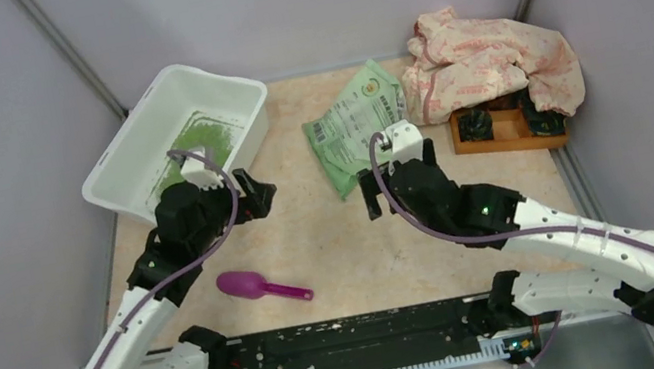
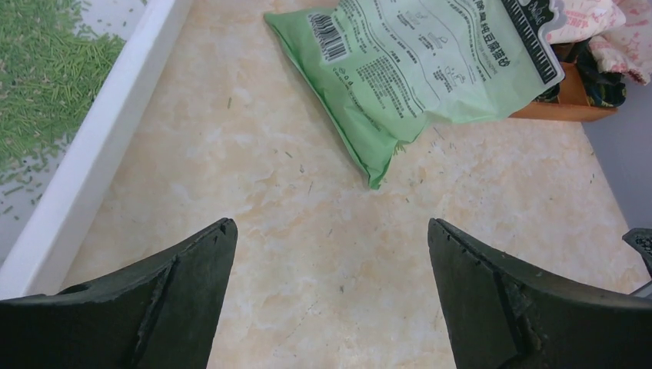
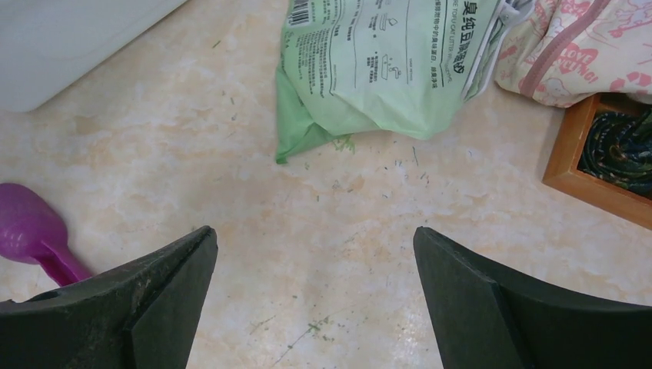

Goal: Fill the litter box with clean litter
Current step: Move the spatula to the center of the board.

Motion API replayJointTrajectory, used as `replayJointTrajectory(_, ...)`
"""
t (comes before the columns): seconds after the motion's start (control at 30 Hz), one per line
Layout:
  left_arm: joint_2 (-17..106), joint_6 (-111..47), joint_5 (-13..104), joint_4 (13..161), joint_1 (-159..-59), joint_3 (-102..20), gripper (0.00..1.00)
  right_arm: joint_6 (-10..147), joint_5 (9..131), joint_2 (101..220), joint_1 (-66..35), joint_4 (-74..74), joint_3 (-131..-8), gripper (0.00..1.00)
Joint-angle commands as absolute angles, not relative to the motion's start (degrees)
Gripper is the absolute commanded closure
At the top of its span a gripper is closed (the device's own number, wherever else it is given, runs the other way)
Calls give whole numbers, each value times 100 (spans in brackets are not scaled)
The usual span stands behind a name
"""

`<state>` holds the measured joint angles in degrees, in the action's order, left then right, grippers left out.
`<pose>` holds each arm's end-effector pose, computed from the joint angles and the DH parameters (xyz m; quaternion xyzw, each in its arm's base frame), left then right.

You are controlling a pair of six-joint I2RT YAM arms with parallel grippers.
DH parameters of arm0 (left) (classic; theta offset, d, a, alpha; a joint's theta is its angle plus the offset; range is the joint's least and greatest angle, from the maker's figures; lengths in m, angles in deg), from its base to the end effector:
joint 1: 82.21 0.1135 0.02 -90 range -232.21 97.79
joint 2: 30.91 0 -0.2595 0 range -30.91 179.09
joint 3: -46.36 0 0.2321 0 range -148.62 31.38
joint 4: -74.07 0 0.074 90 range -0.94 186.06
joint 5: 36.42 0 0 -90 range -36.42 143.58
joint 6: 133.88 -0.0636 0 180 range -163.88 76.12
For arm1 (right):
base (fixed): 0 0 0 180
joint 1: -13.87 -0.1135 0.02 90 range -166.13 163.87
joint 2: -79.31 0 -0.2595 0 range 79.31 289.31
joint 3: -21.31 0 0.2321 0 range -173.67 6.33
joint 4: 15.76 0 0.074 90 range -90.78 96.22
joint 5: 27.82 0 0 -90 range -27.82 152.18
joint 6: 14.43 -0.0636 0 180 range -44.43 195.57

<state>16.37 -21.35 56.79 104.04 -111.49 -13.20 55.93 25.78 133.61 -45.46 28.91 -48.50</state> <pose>0.1777 -0.0956 0.3117 0.0310 0.8067 -0.2373 0.5404 0.1353 0.1541 0.3253 -0.1293 0.8242 0.0980 0.5425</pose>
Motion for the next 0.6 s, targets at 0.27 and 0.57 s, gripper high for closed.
replayJointTrajectory(0.27, 1266, -1690, 6100, 10817, -11179, -1193, 1, 5489, 2687, 13361, -4502, 2556, -4692, 2)
replayJointTrajectory(0.57, 1131, -1662, 6212, 10742, -11172, -1254, 1, 5220, 2925, 13570, -4501, 2857, -4660, 2)
